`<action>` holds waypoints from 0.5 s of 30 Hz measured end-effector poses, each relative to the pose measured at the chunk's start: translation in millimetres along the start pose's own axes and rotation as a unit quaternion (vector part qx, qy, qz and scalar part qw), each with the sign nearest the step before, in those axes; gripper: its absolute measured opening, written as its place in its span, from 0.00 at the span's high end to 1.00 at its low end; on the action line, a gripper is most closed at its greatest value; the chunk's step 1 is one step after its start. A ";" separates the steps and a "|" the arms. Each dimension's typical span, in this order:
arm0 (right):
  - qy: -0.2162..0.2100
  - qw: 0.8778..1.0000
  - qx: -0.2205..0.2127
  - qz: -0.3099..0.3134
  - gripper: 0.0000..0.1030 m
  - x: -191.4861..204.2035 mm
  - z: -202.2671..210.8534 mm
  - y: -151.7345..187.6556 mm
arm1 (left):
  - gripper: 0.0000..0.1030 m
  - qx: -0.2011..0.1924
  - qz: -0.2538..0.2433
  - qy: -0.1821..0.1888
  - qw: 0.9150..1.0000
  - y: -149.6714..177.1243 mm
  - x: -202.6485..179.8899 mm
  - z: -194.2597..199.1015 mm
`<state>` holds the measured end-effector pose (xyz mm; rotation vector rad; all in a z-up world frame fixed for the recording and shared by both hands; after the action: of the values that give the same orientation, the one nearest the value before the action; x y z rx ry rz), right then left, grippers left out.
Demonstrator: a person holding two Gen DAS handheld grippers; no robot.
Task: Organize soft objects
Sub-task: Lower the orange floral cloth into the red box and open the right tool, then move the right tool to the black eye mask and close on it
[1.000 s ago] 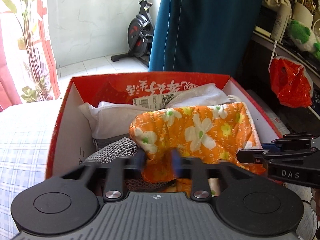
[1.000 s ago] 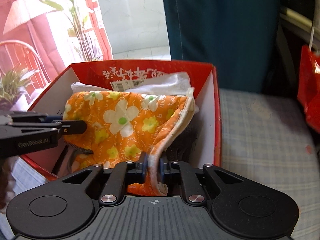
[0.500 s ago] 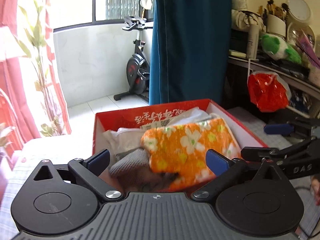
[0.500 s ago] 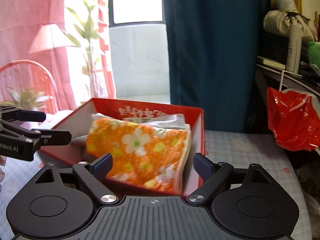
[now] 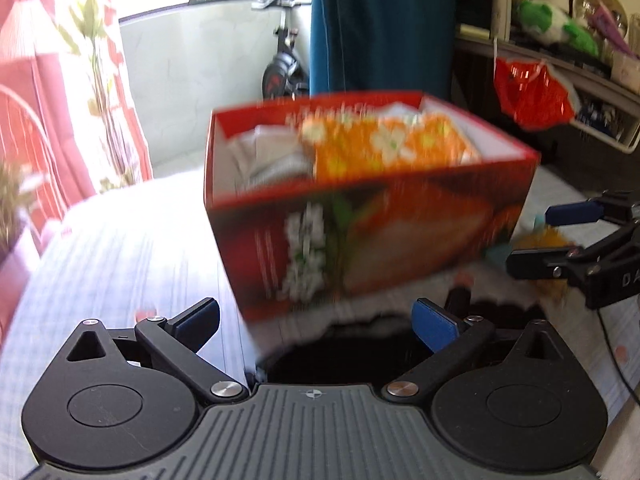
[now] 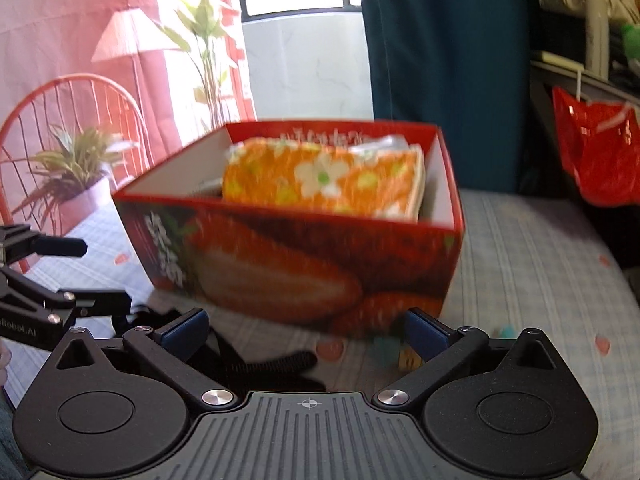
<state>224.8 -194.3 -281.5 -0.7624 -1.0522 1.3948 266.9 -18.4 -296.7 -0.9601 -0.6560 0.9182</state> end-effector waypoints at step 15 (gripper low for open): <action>-0.031 0.998 0.003 0.061 0.01 23.6 -11.4 63.3 | 0.00 0.032 0.098 -0.016 0.995 53.9 10.7 -21.4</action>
<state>207.3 -164.4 -340.6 -0.7953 -1.0631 1.5336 270.0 -3.0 -353.5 -0.9666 -0.5631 1.1231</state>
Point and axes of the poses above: each gripper's, at about its wrist camera, not at the fingertips, and z roughly against the way its jaws point, x to its left, y to its underside, the point moved 9 cm from there along -z, roughly the way its jaws point, and after that the axes turned 15 degrees about -x, right-handed, at the moved point
